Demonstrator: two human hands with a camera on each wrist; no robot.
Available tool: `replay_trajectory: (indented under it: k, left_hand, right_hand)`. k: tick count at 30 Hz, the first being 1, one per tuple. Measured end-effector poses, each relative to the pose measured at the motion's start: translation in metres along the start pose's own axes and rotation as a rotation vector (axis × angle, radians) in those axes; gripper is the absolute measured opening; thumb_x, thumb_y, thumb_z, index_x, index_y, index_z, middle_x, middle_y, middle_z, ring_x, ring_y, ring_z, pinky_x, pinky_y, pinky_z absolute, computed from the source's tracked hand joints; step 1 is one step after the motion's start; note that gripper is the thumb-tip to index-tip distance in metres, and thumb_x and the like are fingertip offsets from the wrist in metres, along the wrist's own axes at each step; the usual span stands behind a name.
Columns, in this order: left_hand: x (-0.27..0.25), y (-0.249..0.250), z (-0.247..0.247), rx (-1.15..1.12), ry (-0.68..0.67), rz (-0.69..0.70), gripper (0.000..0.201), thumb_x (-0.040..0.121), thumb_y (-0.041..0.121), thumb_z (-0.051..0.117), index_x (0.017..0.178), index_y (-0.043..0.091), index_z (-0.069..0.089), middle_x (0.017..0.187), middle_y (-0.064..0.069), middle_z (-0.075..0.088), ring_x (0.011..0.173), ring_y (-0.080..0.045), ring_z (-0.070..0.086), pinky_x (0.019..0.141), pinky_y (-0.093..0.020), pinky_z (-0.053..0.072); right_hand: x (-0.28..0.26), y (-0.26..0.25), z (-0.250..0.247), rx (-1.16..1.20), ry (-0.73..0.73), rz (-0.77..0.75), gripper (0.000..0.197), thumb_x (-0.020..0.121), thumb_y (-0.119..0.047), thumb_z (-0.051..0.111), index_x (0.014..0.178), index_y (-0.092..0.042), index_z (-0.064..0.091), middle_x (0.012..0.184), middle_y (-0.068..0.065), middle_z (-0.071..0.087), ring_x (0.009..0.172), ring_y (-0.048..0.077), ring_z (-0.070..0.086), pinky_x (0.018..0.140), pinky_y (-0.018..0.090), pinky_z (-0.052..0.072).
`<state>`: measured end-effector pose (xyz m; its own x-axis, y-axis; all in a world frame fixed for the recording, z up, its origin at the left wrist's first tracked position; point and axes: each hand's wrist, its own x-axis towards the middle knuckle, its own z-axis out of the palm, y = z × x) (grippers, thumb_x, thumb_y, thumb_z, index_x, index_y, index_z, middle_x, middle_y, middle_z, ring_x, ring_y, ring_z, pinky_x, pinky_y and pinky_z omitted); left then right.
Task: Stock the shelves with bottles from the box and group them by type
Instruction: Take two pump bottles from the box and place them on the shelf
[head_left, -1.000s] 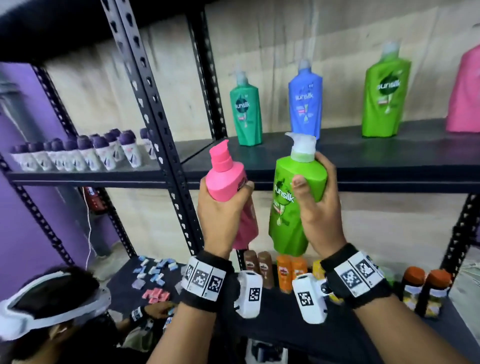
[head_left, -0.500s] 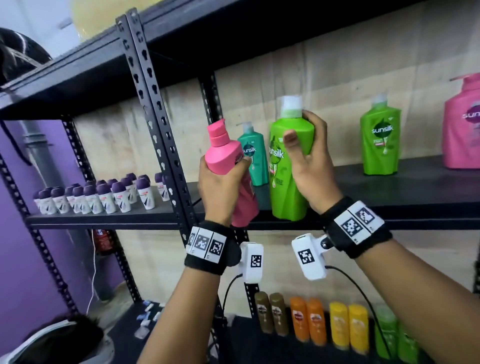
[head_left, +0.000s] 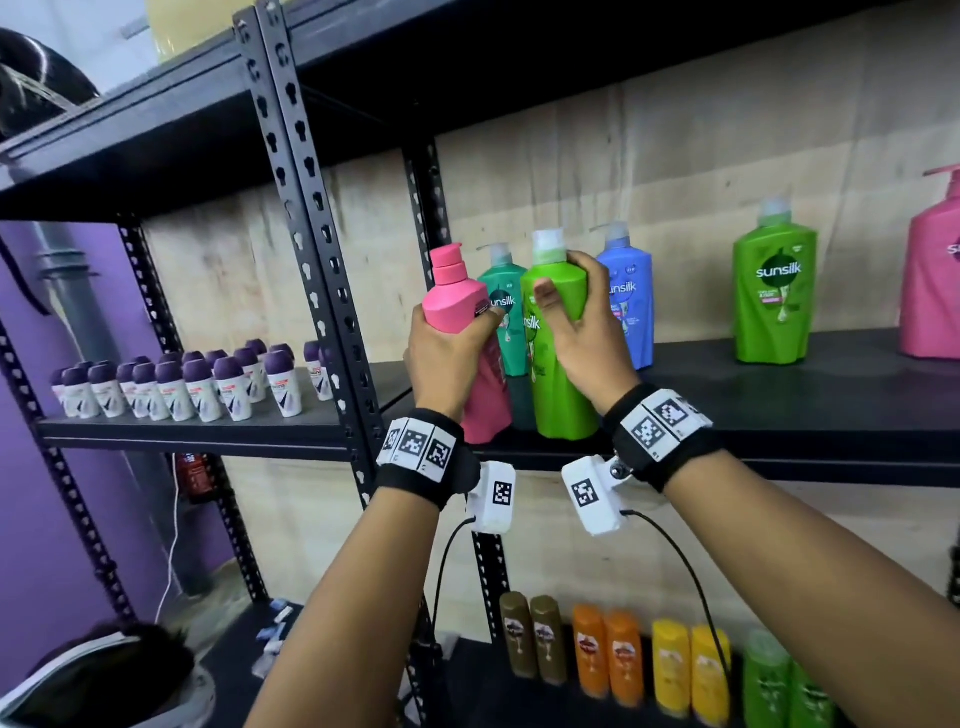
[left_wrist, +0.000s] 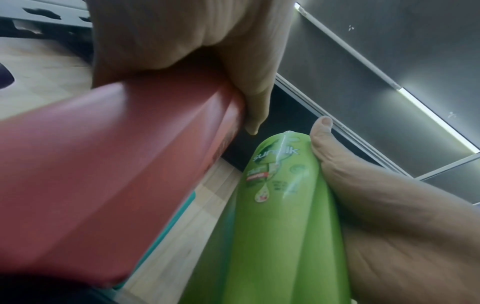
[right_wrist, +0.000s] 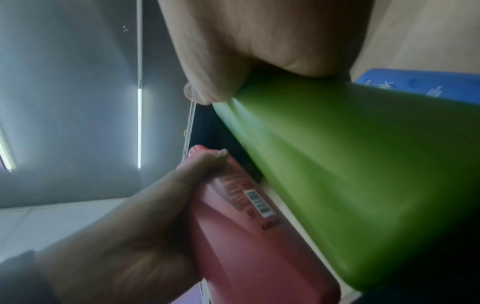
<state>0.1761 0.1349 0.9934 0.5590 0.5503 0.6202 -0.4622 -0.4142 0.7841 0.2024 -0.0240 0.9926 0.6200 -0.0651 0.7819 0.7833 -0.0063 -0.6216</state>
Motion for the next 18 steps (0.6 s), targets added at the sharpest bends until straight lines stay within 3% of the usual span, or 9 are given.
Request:
replay_trajectory:
  k: [3, 6, 10, 14, 18]
  left_hand:
    - [0.015, -0.002, 0.003, 0.098, -0.043, 0.003, 0.066, 0.056, 0.068, 0.075, 0.107, 0.028, 0.061, 0.090, 0.012, 0.069, 0.086, -0.014, 0.068, 0.076, -0.032, 0.054]
    - [0.028, -0.005, 0.008, 0.158, -0.099, -0.018, 0.066, 0.056, 0.070, 0.074, 0.106, 0.028, 0.059, 0.087, 0.015, 0.065, 0.086, -0.016, 0.067, 0.070, -0.028, 0.048]
    - [0.043, -0.015, 0.015, 0.203, -0.119, -0.040, 0.065, 0.067, 0.061, 0.080, 0.115, 0.023, 0.057, 0.097, 0.003, 0.067, 0.091, -0.022, 0.066, 0.080, -0.031, 0.052]
    - [0.052, -0.021, 0.020, 0.244, -0.119, -0.062, 0.069, 0.072, 0.061, 0.080, 0.119, 0.018, 0.056, 0.099, 0.001, 0.063, 0.089, -0.023, 0.060, 0.076, -0.028, 0.042]
    - [0.055, -0.022, 0.020, 0.270, -0.137, -0.061, 0.070, 0.073, 0.062, 0.079, 0.120, 0.017, 0.054, 0.100, -0.001, 0.063, 0.090, -0.025, 0.060, 0.076, -0.029, 0.043]
  right_hand:
    - [0.011, 0.009, 0.008, -0.033, -0.034, 0.052, 0.058, 0.090, -0.065, 0.057, 0.136, -0.033, 0.040, 0.110, -0.008, 0.067, 0.098, 0.014, 0.068, 0.089, 0.035, 0.054]
    - [0.021, 0.020, 0.014, -0.115, -0.036, 0.094, 0.061, 0.088, -0.069, 0.058, 0.137, -0.039, 0.037, 0.105, -0.020, 0.063, 0.102, 0.016, 0.065, 0.087, 0.033, 0.051]
    - [0.034, 0.029, 0.019, -0.160, -0.087, 0.158, 0.067, 0.088, -0.063, 0.064, 0.141, -0.036, 0.033, 0.116, -0.002, 0.066, 0.103, 0.021, 0.066, 0.092, 0.038, 0.054]
    - [0.047, 0.037, 0.023, -0.224, -0.097, 0.174, 0.073, 0.090, -0.054, 0.066, 0.148, -0.025, 0.031, 0.136, 0.009, 0.053, 0.119, 0.024, 0.057, 0.102, 0.035, 0.048]
    - [0.057, 0.042, 0.026, -0.284, -0.144, 0.178, 0.074, 0.092, -0.053, 0.064, 0.148, -0.020, 0.029, 0.138, 0.009, 0.053, 0.114, 0.021, 0.057, 0.090, 0.024, 0.042]
